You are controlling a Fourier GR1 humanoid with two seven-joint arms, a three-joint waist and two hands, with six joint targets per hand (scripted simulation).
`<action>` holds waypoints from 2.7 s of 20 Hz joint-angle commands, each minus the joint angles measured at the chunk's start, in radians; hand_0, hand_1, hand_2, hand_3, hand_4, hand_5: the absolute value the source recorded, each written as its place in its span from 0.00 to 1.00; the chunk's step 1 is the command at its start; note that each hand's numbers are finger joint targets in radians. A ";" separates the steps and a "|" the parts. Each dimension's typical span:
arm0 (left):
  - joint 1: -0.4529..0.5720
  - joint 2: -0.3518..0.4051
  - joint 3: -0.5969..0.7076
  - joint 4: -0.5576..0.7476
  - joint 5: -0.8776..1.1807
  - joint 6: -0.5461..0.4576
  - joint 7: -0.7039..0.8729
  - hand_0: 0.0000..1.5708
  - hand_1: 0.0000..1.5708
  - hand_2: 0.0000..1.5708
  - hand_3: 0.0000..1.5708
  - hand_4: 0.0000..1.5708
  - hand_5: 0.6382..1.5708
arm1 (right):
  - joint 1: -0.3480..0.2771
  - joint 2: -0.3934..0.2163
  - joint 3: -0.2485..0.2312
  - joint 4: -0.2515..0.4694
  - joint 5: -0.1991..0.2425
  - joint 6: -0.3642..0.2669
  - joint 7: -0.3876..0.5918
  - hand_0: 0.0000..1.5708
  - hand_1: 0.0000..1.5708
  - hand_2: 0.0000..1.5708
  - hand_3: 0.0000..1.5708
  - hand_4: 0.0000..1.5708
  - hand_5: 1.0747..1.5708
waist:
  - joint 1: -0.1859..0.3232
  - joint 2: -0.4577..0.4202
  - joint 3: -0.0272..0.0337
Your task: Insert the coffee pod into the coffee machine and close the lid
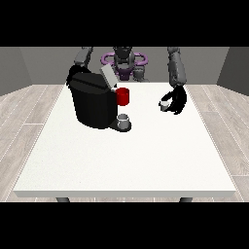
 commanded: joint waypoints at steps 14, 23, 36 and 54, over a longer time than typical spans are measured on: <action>-0.155 0.001 -0.024 -0.088 -0.009 -0.220 -0.028 0.79 0.79 0.84 0.84 0.34 1.00 | -0.037 -0.021 -0.049 0.140 -0.024 0.009 0.008 0.00 0.00 0.00 0.00 0.29 1.00 | 0.040 -0.110 -0.0020; -0.249 -0.024 -0.013 -0.112 -0.034 -0.221 0.046 0.79 0.79 0.84 0.82 0.36 1.00 | -0.025 -0.002 -0.023 0.130 -0.040 0.044 -0.061 0.00 0.00 0.00 0.00 0.31 1.00 | -0.017 -0.090 -0.0020; -0.537 0.049 0.075 -0.122 -0.002 -0.294 0.196 0.79 0.79 0.80 0.76 0.30 1.00 | -0.102 -0.010 -0.014 0.138 -0.010 0.031 -0.088 0.00 0.00 0.00 0.00 0.32 1.00 | -0.102 0.014 -0.0015; -0.575 0.006 0.064 -0.090 -0.037 -0.291 0.206 0.83 0.83 0.84 0.78 0.32 1.00 | -0.132 -0.003 -0.032 0.096 -0.010 -0.017 -0.022 0.00 0.00 0.00 0.00 0.32 1.00 | -0.113 0.039 -0.0017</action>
